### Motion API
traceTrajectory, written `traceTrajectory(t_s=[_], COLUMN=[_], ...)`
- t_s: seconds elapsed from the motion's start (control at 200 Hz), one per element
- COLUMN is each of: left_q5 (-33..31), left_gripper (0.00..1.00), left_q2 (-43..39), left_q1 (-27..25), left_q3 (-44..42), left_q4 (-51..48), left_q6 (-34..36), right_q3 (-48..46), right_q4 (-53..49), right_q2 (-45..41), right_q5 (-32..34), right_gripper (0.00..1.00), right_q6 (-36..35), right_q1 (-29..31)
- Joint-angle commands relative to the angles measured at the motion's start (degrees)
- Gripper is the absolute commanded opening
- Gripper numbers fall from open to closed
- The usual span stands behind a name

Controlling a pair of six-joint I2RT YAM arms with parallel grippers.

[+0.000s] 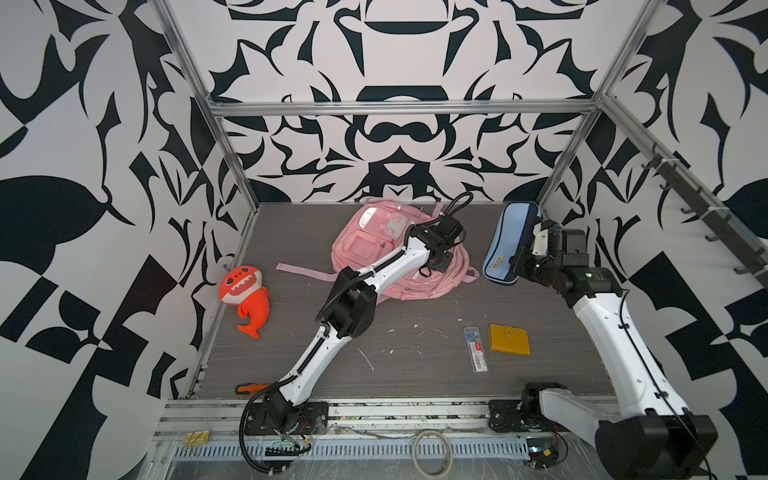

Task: Pack the student bag
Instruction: 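Lower the pencil case into the backpack opening with right gripper, left holding edge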

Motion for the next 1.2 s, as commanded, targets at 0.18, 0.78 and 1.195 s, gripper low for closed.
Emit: traceTrajectory(t_s=[0.18, 0.78, 1.195], left_q5=[20.01, 47.48, 51.39], left_gripper=[0.0, 0.0, 0.0], left_q2=[-19.21, -35.91, -36.86], left_q1=[8.87, 16.52, 16.09], left_q3=[-8.96, -31.15, -36.27], left_q4=[2.15, 30.74, 41.76], left_q6=[-5.29, -18.43, -27.37], right_q3=[0.13, -2.86, -1.13], right_q4=[4.54, 26.0, 40.5], right_q2=[-0.73, 12.9, 28.11], right_q5=[-10.61, -17.71, -18.19], right_gripper=[0.0, 0.0, 0.0], right_q6=[-1.16, 17.81, 22.36], right_q1=[-0.23, 12.88, 18.05])
